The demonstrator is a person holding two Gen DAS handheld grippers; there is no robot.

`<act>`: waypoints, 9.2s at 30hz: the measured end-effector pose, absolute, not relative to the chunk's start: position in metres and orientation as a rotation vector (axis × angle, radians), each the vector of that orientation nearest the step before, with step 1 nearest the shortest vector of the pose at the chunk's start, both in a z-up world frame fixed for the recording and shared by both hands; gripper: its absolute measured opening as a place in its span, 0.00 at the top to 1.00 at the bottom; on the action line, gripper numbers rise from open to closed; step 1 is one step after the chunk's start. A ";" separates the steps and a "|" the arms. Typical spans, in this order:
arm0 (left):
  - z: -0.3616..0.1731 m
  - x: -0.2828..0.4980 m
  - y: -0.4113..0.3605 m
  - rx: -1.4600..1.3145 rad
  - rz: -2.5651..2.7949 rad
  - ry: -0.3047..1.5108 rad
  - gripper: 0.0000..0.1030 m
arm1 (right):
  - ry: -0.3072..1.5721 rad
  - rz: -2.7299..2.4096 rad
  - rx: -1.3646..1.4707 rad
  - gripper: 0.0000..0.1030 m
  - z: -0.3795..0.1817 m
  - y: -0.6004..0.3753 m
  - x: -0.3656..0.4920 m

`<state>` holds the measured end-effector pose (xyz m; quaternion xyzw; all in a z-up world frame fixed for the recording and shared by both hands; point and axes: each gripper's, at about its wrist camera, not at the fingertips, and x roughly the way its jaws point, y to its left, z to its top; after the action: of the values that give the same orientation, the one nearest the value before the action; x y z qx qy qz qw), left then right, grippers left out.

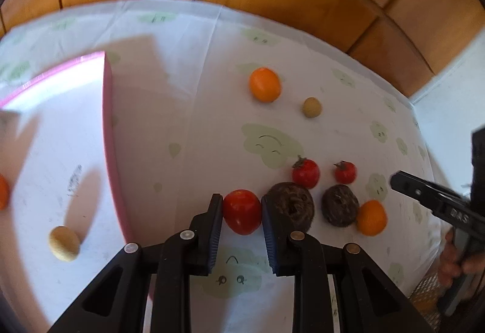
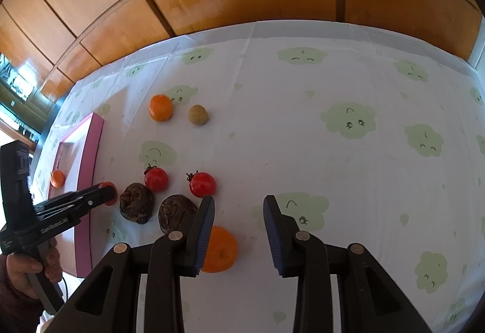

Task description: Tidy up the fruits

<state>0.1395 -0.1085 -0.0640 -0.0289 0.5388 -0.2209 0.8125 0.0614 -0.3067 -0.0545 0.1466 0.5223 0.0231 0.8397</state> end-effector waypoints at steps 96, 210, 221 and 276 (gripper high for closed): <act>-0.025 0.045 0.066 0.006 -0.069 0.781 0.51 | 1.113 0.132 -0.148 0.56 -0.087 -0.181 0.058; -0.008 0.014 0.002 0.183 -0.153 0.722 0.39 | 0.884 -0.050 0.052 0.54 -0.013 -0.279 0.036; -0.008 0.035 -0.068 0.228 -0.352 0.778 0.39 | 0.969 -0.154 0.336 0.54 -0.032 -0.334 0.038; -0.091 0.031 -0.148 0.263 -0.567 0.887 0.49 | 1.048 0.076 0.324 0.54 -0.054 -0.288 0.057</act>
<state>0.0307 -0.1484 -0.0913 0.1250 0.4223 -0.2697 0.8563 0.0568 -0.2881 -0.0537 0.1542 0.4979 0.0361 0.8527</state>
